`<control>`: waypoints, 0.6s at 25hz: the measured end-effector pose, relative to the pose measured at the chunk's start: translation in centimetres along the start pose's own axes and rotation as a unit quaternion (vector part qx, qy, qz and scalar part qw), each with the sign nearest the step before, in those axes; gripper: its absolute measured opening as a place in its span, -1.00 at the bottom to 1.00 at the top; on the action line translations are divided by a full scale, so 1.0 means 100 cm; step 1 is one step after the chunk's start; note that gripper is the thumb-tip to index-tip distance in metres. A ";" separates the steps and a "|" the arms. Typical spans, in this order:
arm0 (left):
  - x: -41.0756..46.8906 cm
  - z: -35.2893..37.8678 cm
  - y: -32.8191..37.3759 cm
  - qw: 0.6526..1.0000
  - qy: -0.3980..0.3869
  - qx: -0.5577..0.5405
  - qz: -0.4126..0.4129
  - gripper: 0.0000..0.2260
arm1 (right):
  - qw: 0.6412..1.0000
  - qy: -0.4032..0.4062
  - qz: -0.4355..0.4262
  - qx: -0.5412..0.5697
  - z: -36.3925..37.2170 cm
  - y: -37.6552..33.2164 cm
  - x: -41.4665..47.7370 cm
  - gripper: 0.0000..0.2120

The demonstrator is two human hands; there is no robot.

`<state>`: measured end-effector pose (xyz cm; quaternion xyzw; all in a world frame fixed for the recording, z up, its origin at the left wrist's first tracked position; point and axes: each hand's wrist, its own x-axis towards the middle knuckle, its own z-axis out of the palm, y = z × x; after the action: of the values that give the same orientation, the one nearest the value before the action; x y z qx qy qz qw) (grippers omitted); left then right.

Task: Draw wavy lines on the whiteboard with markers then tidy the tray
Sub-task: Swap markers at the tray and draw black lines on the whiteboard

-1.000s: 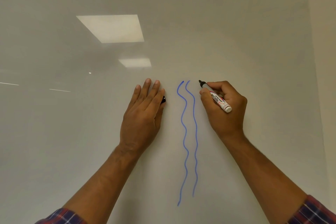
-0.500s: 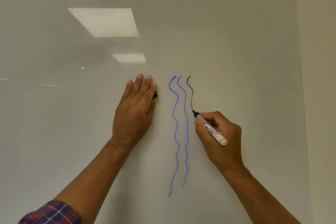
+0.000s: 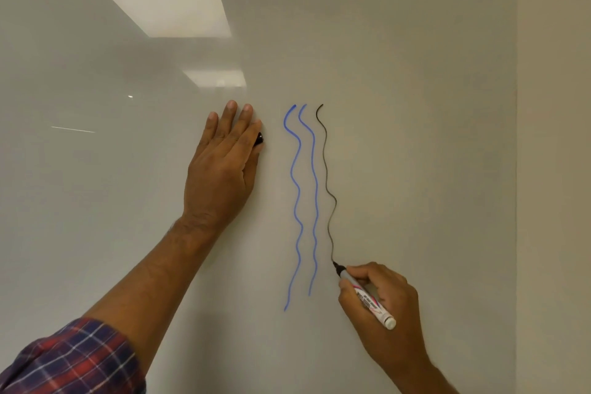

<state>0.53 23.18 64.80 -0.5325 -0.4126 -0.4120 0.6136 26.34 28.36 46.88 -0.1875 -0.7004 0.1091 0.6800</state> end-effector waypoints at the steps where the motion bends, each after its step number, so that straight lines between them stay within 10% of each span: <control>1: 0.000 0.000 0.000 1.000 -0.001 -0.001 0.001 -0.65 | 1.000 -0.007 0.003 0.001 -0.001 0.003 -0.006 -0.91; 9: 0.000 -0.001 0.000 1.000 -0.001 -0.006 0.000 -0.65 | 0.984 -0.031 0.135 0.114 -0.008 0.001 -0.010 -0.80; 15: 0.000 0.000 0.001 1.000 0.002 -0.007 0.001 -0.65 | 0.984 0.062 0.070 0.149 -0.016 -0.039 0.086 -0.90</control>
<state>0.64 23.15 64.77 -0.5363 -0.4083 -0.4151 0.6110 27.44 28.18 56.41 -0.1389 -0.6177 0.2482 0.7332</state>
